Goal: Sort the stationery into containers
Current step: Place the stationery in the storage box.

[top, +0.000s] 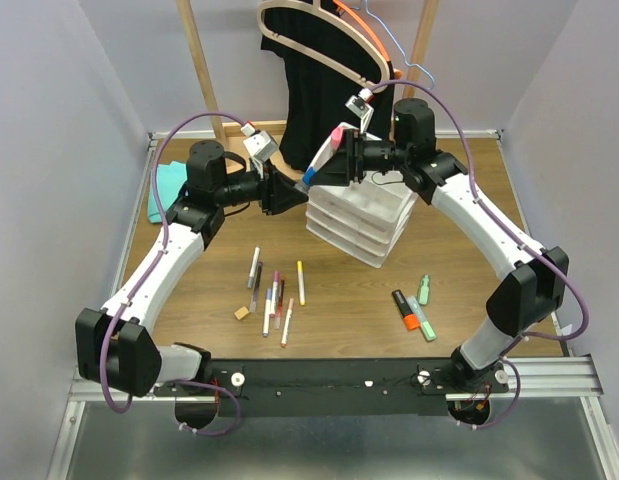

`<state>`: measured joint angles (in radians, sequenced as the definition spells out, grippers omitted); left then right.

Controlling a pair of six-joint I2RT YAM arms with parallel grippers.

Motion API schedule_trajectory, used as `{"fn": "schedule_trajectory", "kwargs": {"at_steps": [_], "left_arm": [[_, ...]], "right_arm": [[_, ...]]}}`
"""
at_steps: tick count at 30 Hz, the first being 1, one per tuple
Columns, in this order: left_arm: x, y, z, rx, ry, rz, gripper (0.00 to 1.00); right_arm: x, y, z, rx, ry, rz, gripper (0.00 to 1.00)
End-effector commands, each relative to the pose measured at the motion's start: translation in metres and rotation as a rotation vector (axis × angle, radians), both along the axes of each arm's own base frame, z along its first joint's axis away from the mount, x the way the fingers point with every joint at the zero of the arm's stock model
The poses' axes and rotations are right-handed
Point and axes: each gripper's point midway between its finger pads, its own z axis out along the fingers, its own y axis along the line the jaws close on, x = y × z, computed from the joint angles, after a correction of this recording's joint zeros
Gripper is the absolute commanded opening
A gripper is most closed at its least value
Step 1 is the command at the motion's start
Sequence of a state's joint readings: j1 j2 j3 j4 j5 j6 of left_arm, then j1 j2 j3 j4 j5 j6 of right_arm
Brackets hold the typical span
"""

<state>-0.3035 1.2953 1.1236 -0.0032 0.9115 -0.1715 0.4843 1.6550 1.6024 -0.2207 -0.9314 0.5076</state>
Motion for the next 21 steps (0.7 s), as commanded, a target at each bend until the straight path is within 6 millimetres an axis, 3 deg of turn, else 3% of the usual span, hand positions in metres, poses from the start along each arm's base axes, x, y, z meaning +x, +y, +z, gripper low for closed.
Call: {"fn": "schedule_trajectory", "kwargs": {"at_steps": [1, 13, 17, 19, 21], "left_arm": [[-0.006, -0.01, 0.011, -0.027, -0.022, -0.053, 0.0], [-0.006, -0.013, 0.01, -0.032, -0.019, -0.053, 0.0], [-0.006, -0.013, 0.009, -0.032, -0.019, -0.055, 0.0], [-0.004, -0.011, 0.007, -0.026, -0.017, -0.034, 0.0], [-0.001, -0.009, 0.006, -0.008, -0.038, -0.013, 0.16]], "right_arm": [[0.009, 0.007, 0.008, 0.015, -0.042, -0.008, 0.69], [0.013, 0.012, -0.002, -0.01, -0.033, -0.011, 0.5], [0.013, 0.013, -0.005, -0.021, -0.051, -0.004, 0.23], [0.015, 0.012, -0.005, -0.028, -0.066, -0.018, 0.18], [0.016, 0.009, -0.002, -0.048, -0.118, -0.028, 0.11]]}}
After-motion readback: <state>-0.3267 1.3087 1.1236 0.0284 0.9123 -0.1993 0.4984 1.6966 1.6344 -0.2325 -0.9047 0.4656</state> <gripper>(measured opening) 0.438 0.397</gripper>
